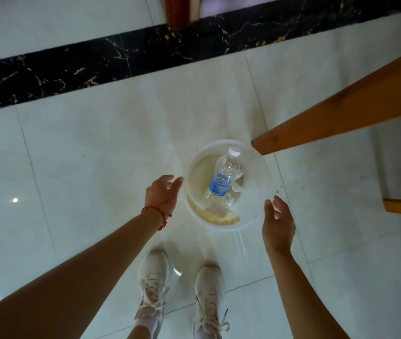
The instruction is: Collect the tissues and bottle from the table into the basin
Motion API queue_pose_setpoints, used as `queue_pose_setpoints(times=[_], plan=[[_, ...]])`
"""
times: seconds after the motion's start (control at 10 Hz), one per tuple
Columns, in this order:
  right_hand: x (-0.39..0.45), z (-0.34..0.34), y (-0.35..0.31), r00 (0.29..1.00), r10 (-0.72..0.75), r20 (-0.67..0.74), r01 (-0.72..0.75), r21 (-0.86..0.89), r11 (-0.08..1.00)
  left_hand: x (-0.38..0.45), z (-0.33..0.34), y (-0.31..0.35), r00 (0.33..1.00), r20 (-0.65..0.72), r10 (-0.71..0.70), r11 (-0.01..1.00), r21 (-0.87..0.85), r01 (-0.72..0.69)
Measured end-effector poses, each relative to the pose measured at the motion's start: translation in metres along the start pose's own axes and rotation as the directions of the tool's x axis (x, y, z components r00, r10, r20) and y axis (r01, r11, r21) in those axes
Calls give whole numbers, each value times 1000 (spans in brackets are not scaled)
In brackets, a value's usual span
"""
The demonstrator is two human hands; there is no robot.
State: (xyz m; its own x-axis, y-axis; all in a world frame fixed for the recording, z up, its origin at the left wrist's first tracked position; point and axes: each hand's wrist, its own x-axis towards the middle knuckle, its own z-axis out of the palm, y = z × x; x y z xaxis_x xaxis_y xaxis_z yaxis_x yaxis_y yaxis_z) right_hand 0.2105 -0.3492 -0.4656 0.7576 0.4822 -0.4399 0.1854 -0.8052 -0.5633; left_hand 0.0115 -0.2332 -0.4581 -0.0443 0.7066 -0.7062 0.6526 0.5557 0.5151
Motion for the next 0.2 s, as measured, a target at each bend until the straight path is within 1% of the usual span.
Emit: queue_pose_setpoints(times=[0.1, 0.2], plan=[[-22, -18, -22, 998, -39, 50, 39, -3, 999, -28, -19, 11, 1000, 7, 7, 1000, -18, -7], [-43, -40, -54, 988, -93, 123, 96, -14, 995, -64, -40, 34, 999, -2, 44, 999, -10, -44]])
